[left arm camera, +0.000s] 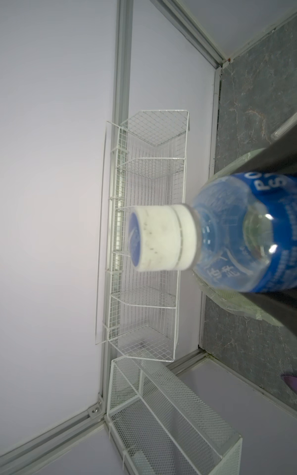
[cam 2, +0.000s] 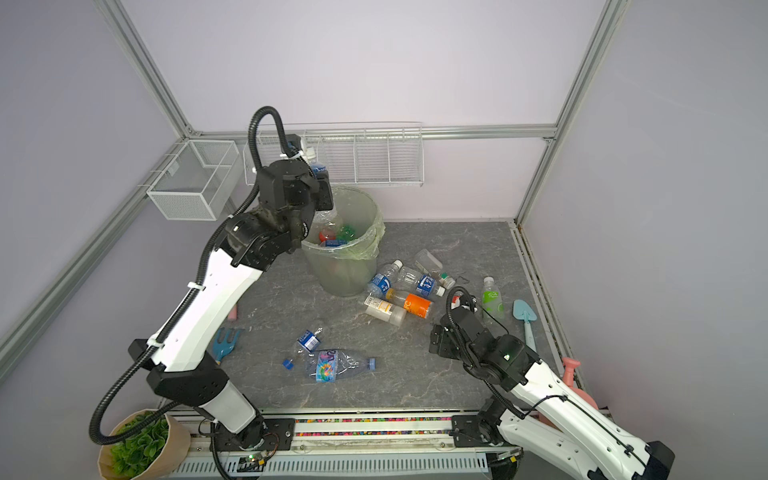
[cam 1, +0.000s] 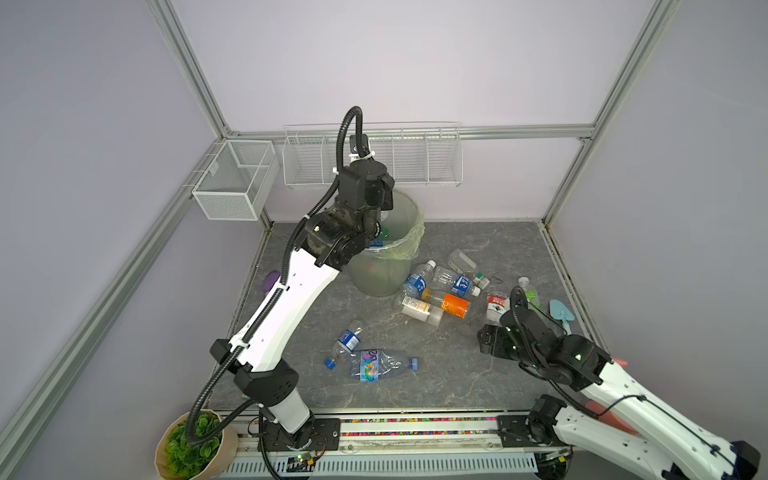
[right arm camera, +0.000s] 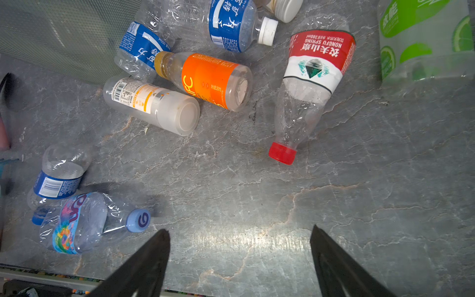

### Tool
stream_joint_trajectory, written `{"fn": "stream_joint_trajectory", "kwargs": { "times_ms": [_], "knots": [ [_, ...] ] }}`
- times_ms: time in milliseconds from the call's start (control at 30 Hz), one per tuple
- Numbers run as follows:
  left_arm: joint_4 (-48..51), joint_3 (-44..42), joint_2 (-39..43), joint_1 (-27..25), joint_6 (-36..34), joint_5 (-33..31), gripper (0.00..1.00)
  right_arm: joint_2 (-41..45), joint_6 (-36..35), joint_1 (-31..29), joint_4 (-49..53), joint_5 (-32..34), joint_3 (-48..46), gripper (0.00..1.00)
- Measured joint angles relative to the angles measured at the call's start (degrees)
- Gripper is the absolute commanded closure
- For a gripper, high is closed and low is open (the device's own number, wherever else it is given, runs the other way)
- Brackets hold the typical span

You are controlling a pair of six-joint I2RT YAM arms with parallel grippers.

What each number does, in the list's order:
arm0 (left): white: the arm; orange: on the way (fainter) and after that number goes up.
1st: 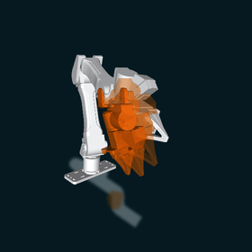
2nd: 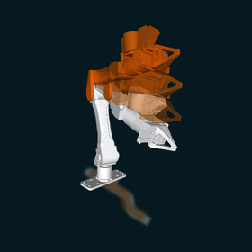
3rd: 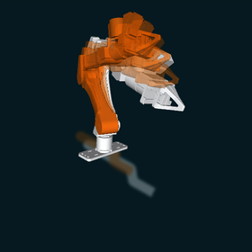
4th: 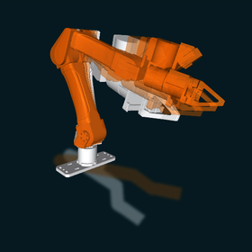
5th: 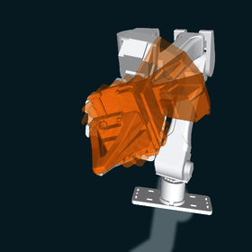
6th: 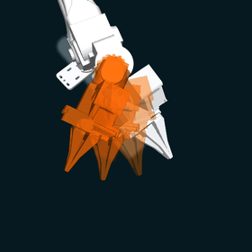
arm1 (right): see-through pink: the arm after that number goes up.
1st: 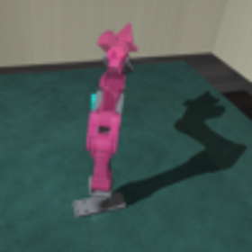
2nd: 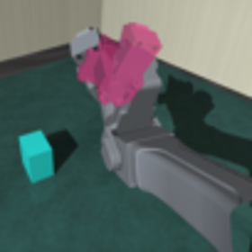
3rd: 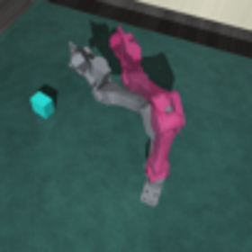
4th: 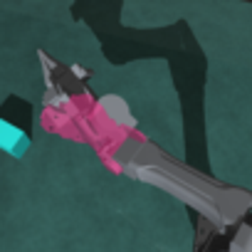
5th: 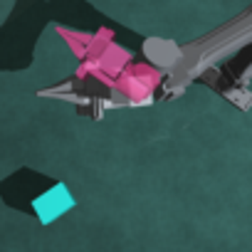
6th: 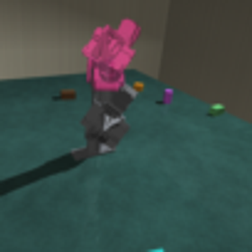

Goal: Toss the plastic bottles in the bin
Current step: 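Open the left gripper over the bin to drop the blue-label bottle, then withdraw the left gripper while the right gripper reaches toward the colourful-label bottle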

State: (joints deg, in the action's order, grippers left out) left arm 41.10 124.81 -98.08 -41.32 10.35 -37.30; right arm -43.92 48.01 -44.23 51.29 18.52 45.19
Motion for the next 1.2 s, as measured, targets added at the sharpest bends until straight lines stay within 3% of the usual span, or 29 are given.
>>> {"fn": "stream_joint_trajectory", "kwargs": {
  "times_ms": [33,133,200,300,400,667,800,1200],
  "knots": [
    [0.9,0.5,-1.8,1.2,0.6,1.3,0.85,0.4,0.0,0.0,0.1,0.0,0.0,0.12],
    [5.4,4.2,-8.1,4.1,2.0,4.8,0.19,1.6,0.0,0.0,0.5,-0.1,0.0,0.12],
    [9.8,10.4,-13.8,5.3,2.8,6.6,0.1,2.2,0.0,0.0,0.8,-0.2,0.0,0.12],
    [15.6,19.1,-19.7,5.7,3.7,7.8,0.05,3.1,0.0,0.0,1.5,-0.2,0.0,0.12],
    [17.9,20.0,-18.9,5.4,4.1,8.9,0.01,4.0,0.1,0.0,1.7,-0.2,-0.2,0.12],
    [12.4,7.1,-1.3,5.0,4.2,10.6,0.01,3.7,0.2,0.0,1.7,-0.4,-0.7,0.12],
    [10.3,3.7,3.8,4.2,4.2,10.7,0.01,3.5,0.2,0.0,1.7,-0.5,-0.7,0.12],
    [7.4,-17.2,17.8,-1.5,5.2,10.8,0.01,3.6,-1.1,0.0,1.6,-2.1,-0.7,0.12]
  ]
}}
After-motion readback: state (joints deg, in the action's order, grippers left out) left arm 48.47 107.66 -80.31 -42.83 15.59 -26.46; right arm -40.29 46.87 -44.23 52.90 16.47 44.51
